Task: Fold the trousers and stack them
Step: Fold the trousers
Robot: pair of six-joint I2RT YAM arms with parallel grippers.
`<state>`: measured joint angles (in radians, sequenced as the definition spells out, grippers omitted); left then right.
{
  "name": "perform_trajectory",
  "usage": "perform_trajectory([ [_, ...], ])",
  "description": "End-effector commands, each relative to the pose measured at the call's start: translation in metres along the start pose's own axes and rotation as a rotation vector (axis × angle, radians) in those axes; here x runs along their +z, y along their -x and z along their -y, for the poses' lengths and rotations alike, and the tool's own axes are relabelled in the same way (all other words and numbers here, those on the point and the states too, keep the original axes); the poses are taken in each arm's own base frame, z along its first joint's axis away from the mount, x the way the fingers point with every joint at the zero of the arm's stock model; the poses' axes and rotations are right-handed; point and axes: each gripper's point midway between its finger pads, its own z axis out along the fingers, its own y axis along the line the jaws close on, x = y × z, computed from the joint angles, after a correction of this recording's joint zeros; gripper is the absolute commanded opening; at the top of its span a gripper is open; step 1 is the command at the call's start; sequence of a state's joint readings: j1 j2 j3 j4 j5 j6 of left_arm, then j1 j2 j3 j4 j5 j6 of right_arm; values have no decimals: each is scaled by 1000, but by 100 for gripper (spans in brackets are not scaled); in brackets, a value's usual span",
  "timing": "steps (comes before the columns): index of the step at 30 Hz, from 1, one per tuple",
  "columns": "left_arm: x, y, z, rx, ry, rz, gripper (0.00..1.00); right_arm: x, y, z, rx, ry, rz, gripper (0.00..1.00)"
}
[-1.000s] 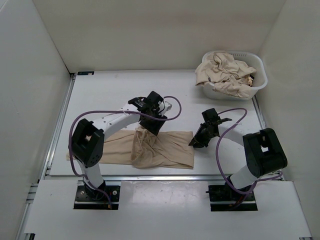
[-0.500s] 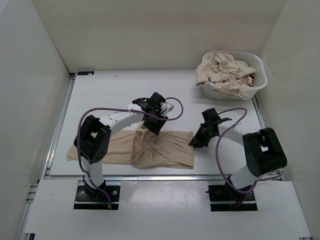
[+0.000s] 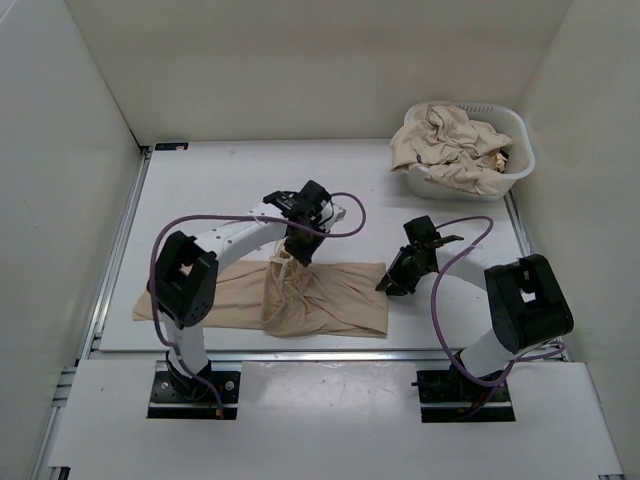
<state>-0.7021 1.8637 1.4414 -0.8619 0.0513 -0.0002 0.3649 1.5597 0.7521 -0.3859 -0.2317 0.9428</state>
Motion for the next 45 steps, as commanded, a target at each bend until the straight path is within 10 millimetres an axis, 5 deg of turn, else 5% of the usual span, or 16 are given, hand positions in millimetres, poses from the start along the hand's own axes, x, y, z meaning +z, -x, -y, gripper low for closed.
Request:
perform_trajectory([
  [1, -91, 25, 5, 4, -11, 164, 14, 11, -7, 35, 11, -140, -19, 32],
  [4, -115, -16, 17, 1, -75, 70, 14, 14, -10, 41, 8, -164, -37, 32],
  [8, -108, -95, 22, -33, -113, -159, 14, 15, -12, 44, 3, -178, -49, 32],
  [11, -104, -127, 9, -95, -101, -210, 14, 16, -14, 44, -11, -186, -59, 32],
  [17, -85, -157, -12, -199, -82, -245, 14, 18, -15, 50, -12, -221, -75, 34],
  [23, -64, -162, -16, -220, -87, -241, 22, 16, -15, 53, -40, -236, -78, 40],
  [30, -63, -178, -10, -238, -117, -274, 66, 3, -15, 56, -128, -252, -65, 61],
  [32, -71, -165, -12, -243, -122, -229, 72, -4, -13, 53, -152, -244, -49, 63],
  [37, -109, -77, -35, -243, -101, 70, 79, -18, -21, 53, -197, -240, -40, 66],
  [40, -90, -71, -45, -253, -85, 62, 79, -19, -31, 54, -229, -235, -45, 70],
  [45, -40, -89, -70, -269, 22, 16, 79, -6, -47, 55, -257, -259, -79, 72],
])
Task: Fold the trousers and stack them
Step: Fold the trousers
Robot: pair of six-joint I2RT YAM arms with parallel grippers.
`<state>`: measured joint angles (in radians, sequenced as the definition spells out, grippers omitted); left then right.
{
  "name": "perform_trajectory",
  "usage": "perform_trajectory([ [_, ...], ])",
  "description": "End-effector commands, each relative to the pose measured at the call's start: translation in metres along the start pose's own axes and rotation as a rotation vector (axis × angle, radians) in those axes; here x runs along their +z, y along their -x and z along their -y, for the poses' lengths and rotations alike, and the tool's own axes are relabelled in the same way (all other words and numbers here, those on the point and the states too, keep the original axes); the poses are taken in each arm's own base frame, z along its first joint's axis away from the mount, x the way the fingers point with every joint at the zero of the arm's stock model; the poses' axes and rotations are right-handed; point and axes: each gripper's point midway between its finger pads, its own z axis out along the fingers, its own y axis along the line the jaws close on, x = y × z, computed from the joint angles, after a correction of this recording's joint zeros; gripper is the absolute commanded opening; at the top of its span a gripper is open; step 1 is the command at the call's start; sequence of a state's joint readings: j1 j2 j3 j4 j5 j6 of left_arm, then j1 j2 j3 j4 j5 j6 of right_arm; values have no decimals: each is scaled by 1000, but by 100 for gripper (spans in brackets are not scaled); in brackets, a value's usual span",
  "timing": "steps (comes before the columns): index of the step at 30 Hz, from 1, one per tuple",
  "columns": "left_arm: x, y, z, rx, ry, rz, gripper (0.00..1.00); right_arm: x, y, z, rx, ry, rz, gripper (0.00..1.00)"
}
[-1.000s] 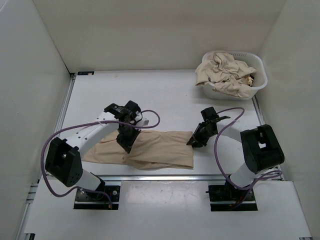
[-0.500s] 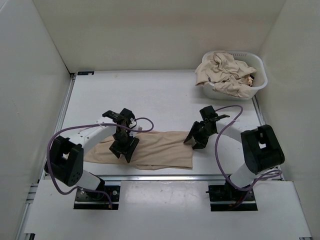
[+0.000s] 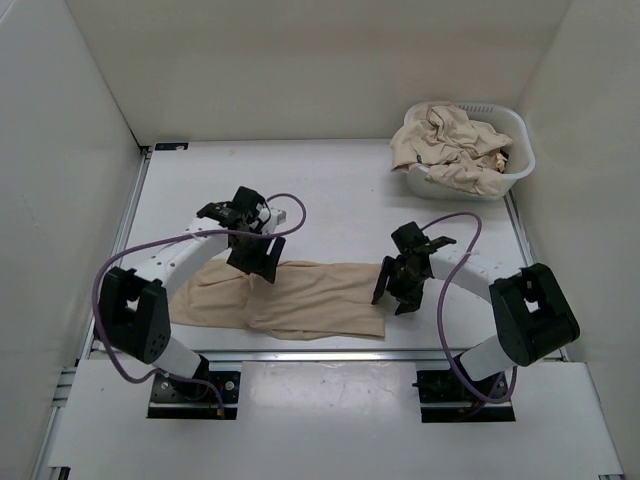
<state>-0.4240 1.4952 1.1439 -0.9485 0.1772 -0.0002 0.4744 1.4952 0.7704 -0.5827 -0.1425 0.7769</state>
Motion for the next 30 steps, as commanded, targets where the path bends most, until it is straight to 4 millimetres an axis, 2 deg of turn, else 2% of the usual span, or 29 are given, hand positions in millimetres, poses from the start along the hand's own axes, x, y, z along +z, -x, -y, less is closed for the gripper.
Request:
perform_trajectory([
  [1, 31, -7, -22, -20, 62, -5, 78, 16, -18, 16, -30, -92, -34, 72],
  [3, 40, -1, -30, -40, 70, 11, 72, 24, -24, 21, -22, -118, -60, 65],
  [4, 45, -2, -29, -41, 59, 3, 63, 25, -23, 17, -24, -100, -57, 59],
  [5, 47, -3, -31, -51, 52, -5, 25, 29, -25, 17, -9, -93, -69, 53],
  [6, 47, 0, -31, -50, 52, 4, 14, 29, -23, 15, -11, -86, -63, 40],
  [9, 40, 6, -34, -71, 37, 35, 14, 33, -27, 19, 12, -90, -65, 19],
  [10, 33, 10, -36, -76, 42, 63, 14, 35, -27, 21, 13, -97, -71, 15],
  [13, 32, 7, -32, -73, 21, 73, 14, 34, -23, 16, 10, -82, -58, 3],
  [14, 34, 4, -31, -75, 11, 65, 17, 33, -19, 13, 7, -80, -43, 0],
  [16, 36, 0, -31, -79, 10, 45, 26, 32, -17, 13, -2, -88, -38, 0],
  [17, 37, -6, -30, -83, 10, 26, 38, 29, -14, 13, -15, -98, -30, 0],
  [18, 37, -6, -30, -83, 10, 26, 44, 27, -12, 10, -15, -97, -29, 0],
  [20, 34, -9, -32, -86, 23, 9, 47, 25, -9, 11, -30, -98, -29, 0],
  [21, 30, -5, -40, -95, 53, 27, 47, 24, -12, 14, -28, -107, -38, 5],
  [22, 28, -5, -41, -96, 62, 23, 47, 22, -7, 11, -48, -105, -22, 15],
  [23, 23, -8, -46, -112, 77, 22, 48, 22, -9, 14, -55, -114, -32, 38],
  [24, 13, 1, -55, -130, 97, 51, 48, 20, -6, 15, -67, -117, -18, 48],
  [26, 3, 0, -64, -160, 119, 54, 48, 18, -6, 18, -70, -120, -1, 62],
  [27, -6, 4, -76, -190, 144, 83, 52, 18, -5, 15, -61, -106, 13, 64],
  [28, -10, 3, -85, -210, 173, 80, 52, 18, 3, 6, -69, -67, 51, 64],
  [29, -16, 2, -93, -229, 202, 96, 52, 20, 4, 5, -54, -60, 58, 65],
  [30, -23, -1, -109, -271, 240, 108, 52, 21, 7, 1, -38, -46, 71, 65],
])
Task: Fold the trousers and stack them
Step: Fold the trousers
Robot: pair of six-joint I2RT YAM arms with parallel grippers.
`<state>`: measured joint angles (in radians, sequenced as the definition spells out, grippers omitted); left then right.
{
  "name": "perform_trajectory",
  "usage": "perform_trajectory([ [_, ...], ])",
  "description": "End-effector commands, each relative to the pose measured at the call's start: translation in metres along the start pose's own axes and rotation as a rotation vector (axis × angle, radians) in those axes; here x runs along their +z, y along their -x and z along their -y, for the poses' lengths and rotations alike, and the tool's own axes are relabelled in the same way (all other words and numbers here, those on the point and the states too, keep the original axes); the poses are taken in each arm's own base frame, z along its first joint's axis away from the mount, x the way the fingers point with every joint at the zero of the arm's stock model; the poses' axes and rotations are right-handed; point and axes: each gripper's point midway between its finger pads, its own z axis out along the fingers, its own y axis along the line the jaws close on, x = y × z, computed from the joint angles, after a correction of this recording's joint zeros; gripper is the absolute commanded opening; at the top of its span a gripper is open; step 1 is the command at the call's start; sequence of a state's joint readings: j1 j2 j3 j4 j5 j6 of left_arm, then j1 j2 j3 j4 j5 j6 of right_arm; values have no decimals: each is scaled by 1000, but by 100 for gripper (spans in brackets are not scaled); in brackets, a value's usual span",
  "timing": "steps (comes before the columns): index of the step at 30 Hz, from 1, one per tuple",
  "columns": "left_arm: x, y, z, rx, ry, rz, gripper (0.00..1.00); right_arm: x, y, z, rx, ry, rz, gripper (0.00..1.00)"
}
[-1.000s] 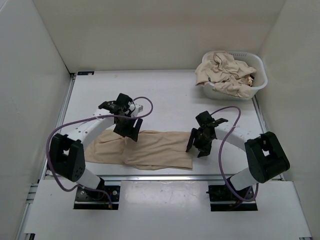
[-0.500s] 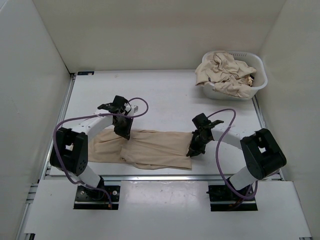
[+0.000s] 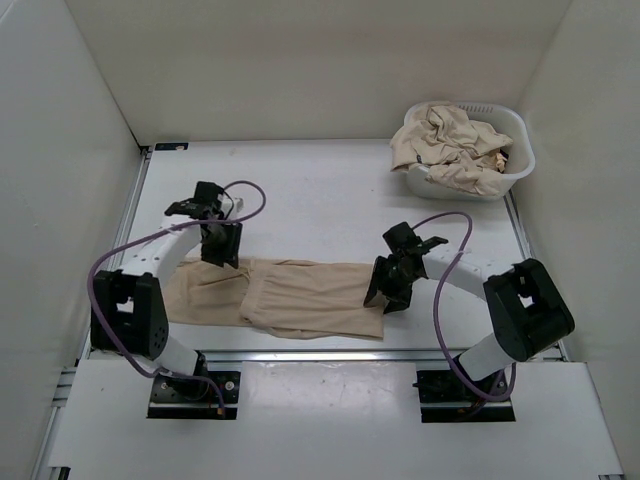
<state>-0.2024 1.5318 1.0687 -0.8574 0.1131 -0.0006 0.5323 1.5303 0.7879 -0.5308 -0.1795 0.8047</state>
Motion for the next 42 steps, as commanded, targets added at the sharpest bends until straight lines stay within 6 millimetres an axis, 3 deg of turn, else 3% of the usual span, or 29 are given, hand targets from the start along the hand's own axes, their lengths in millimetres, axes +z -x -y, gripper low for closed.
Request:
perform_trajectory([
  [1, -32, 12, -48, -93, 152, 91, 52, 17, 15, 25, 6, -100, 88, 65],
  [2, -30, 4, -59, -122, 180, 73, 52, 20, 19, 22, 4, -95, 93, 65],
  [5, -33, -15, -106, -252, 288, 67, 52, 34, 20, 23, 31, -139, 40, 49],
  [6, -36, -19, -116, -288, 300, 67, 52, 38, 15, 25, 36, -142, 13, 25],
  [7, -37, -31, -133, -356, 319, 53, 52, 41, 12, 25, 49, -142, -8, 15],
  [9, -37, -38, -144, -414, 315, 58, 52, 43, 11, 26, 73, -142, -22, 0],
  [14, -44, -38, -153, -461, 306, 87, 54, 7, 28, 62, 219, -162, 60, 0],
  [19, -46, -28, -153, -459, 285, 98, 54, -72, 35, 109, 238, -270, 173, 0],
  [20, -49, -24, -154, -457, 288, 110, 54, -91, 46, 113, 223, -271, 212, 0],
  [23, -48, -22, -152, -457, 267, 105, 54, -130, 44, 122, 174, -331, 249, 0],
  [24, -48, -22, -152, -457, 267, 105, 55, -147, 46, 116, 161, -329, 254, 0],
  [26, -48, -24, -151, -458, 265, 96, 55, -161, 47, 113, 154, -349, 235, 0],
  [27, -48, -24, -151, -458, 265, 96, 55, -179, 57, 99, 134, -326, 276, 0],
  [30, -49, -21, -146, -457, 238, 102, 59, -199, 60, 62, 107, -295, 301, 0],
  [31, -49, -20, -143, -455, 219, 107, 59, -212, 60, 28, 38, -241, 337, 0],
  [35, -24, -22, -117, -447, 71, 48, 59, -197, 47, -58, -100, -202, 297, 0],
  [36, -19, -21, -110, -435, 42, 33, 59, -190, 31, -81, -159, -192, 271, 0],
  [37, -8, -18, -90, -400, -31, 2, 61, -173, 27, -96, -186, -210, 232, 0],
  [39, 1, -17, -64, -363, -118, -40, 64, -171, 14, -134, -259, -163, 234, 0],
  [40, 8, -15, -39, -330, -212, -65, 64, -156, 10, -146, -281, -172, 202, 0],
  [42, 15, -16, -18, -299, -278, -102, 65, -148, -1, -175, -323, -125, 196, 0],
])
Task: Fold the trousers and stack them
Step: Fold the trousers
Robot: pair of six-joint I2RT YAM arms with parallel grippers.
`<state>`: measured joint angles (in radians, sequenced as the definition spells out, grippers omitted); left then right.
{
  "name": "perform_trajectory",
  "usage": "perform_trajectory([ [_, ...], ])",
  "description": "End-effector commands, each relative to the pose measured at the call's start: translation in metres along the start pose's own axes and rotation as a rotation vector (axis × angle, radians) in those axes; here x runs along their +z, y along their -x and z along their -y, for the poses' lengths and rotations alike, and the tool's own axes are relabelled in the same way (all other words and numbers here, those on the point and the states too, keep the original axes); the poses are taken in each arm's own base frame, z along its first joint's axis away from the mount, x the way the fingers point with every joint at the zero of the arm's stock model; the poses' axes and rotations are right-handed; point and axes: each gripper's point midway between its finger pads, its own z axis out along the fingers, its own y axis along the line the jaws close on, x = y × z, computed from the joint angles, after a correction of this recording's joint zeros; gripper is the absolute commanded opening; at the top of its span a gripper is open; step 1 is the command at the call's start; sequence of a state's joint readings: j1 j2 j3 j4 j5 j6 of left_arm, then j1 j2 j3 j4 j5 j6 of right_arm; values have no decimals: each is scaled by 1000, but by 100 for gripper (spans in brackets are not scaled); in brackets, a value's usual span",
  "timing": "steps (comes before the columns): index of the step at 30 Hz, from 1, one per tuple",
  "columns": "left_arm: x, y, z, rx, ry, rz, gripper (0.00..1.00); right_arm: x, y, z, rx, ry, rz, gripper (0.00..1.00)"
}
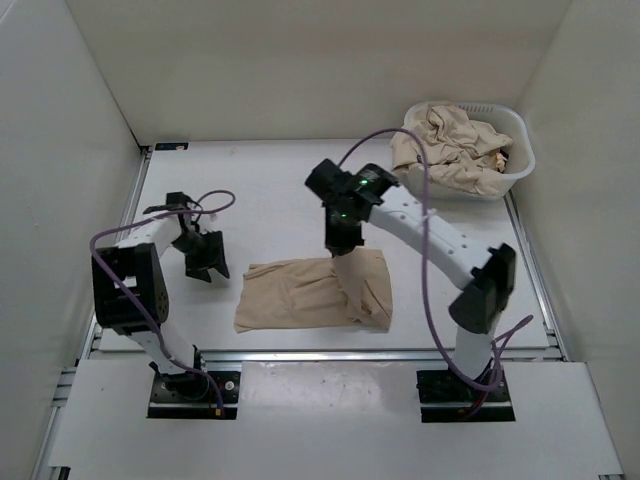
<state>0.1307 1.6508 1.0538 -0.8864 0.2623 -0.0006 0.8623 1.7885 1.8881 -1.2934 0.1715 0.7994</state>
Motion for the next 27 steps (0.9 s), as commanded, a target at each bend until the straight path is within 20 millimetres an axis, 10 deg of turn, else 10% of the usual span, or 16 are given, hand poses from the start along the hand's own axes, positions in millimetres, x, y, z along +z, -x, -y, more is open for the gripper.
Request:
perform_trajectory([
  [1, 13, -14, 60, 86, -208, -93, 65, -9, -7, -39, -6, 48, -25, 0],
  [9, 59, -29, 46, 116, -93, -229, 61, -17, 21, -102, -37, 242, 57, 0],
  [13, 66, -34, 42, 123, -67, -248, 18, -25, 38, -124, -5, 327, 113, 0],
  [17, 72, -32, 39, 125, -56, -246, 14, -37, 52, -153, 26, 457, 155, 0],
  [27, 66, -5, 32, 150, 14, -177, 14, 32, 26, -233, 75, 651, -135, 0],
])
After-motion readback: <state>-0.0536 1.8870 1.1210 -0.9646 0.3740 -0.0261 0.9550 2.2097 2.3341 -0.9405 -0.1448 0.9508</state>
